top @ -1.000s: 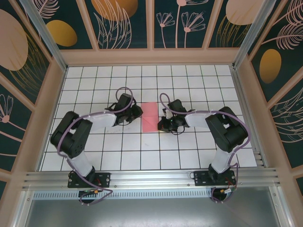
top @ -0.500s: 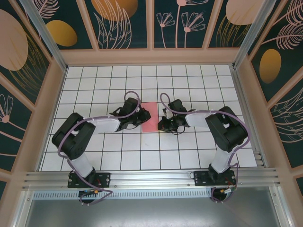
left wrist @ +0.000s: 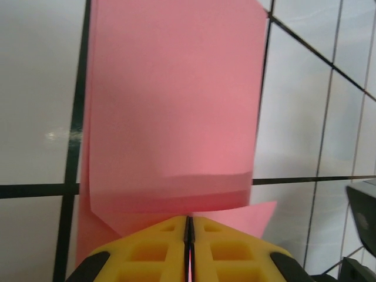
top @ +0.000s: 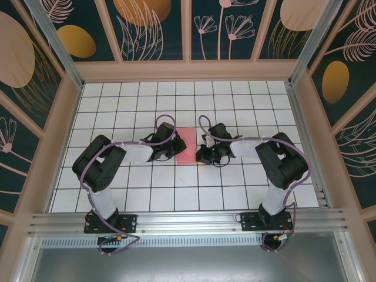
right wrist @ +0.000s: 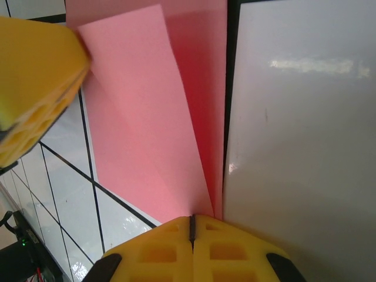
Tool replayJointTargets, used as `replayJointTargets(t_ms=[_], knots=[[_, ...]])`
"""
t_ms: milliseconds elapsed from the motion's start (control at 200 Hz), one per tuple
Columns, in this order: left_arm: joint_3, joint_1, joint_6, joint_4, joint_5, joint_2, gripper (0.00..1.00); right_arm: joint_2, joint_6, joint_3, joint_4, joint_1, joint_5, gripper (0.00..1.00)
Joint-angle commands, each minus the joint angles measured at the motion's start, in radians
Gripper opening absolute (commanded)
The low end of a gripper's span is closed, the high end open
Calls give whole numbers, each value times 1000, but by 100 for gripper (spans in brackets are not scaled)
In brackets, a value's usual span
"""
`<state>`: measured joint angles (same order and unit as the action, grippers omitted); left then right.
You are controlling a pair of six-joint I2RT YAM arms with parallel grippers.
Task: Fold a paper plane with a square sheet of paper (pick it up from the middle)
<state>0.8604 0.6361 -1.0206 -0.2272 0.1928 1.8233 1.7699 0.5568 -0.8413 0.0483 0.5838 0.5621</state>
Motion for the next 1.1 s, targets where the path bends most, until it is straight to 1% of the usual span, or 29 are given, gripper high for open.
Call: replayJointTargets(t_ms=[0, 320, 510, 851, 1096], knots=[[4, 1, 17, 34, -31, 19, 13, -16, 9, -57, 20, 15, 13, 2], [5, 0, 10, 50, -39, 32, 13, 63, 6, -155, 40, 29, -25, 2], [5, -1, -2, 60, -47, 35, 13, 125, -26, -182, 58, 32, -12, 2], [2, 0, -27, 81, -56, 51, 13, 105, -93, -203, 117, 35, -14, 2], [3, -1, -33, 83, -58, 60, 13, 144, -105, -210, 138, 40, -25, 2]])
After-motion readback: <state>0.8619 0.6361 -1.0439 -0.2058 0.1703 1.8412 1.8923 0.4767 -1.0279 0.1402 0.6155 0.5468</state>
